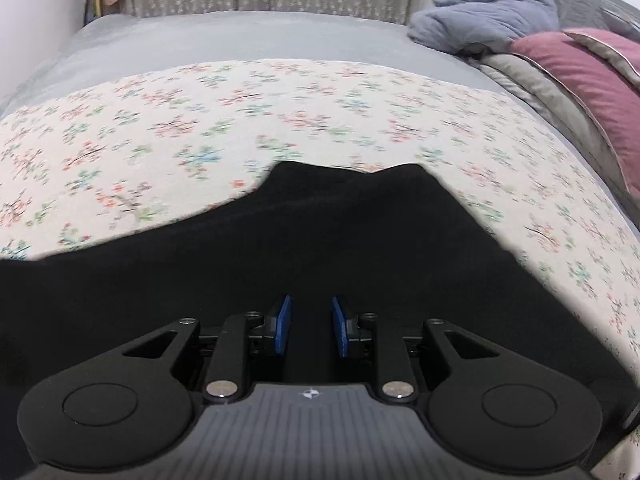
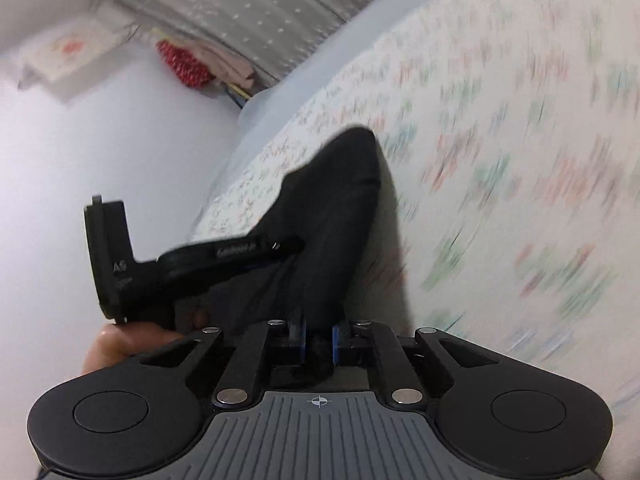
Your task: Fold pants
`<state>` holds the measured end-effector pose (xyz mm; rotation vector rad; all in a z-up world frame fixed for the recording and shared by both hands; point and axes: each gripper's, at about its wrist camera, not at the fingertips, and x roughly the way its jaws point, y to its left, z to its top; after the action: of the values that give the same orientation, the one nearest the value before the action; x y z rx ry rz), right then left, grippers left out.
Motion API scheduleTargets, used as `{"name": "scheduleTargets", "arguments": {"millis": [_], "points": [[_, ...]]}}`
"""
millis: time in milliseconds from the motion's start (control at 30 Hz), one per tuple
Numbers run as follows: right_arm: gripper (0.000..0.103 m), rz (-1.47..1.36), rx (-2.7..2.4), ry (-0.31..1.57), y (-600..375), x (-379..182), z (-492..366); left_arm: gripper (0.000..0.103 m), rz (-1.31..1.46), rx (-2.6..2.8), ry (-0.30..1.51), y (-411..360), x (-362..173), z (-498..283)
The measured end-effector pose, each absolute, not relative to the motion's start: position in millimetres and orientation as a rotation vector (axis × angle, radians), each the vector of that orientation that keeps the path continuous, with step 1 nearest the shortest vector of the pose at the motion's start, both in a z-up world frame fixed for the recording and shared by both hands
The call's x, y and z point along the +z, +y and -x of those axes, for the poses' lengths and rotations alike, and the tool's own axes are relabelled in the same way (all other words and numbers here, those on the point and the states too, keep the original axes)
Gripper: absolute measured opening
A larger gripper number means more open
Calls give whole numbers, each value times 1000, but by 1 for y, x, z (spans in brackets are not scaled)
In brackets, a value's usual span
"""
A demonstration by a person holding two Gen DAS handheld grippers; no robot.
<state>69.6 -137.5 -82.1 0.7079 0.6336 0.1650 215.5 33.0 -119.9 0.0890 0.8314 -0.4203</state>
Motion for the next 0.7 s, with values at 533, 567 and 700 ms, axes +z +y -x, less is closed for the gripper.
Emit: {"name": "scheduleTargets", "arguments": {"millis": [533,567,700], "points": [[19,-772,72,702,-249,-129,-2,38,-208,-421,773,0,-110,-169],[20,-818,79,709,-254,-131,-2,41,-188,-397,755,8,-102,-169],[23,-884,77,714,-264,-131,-8,69,-50,-251,688,68,-65,-165]]}}
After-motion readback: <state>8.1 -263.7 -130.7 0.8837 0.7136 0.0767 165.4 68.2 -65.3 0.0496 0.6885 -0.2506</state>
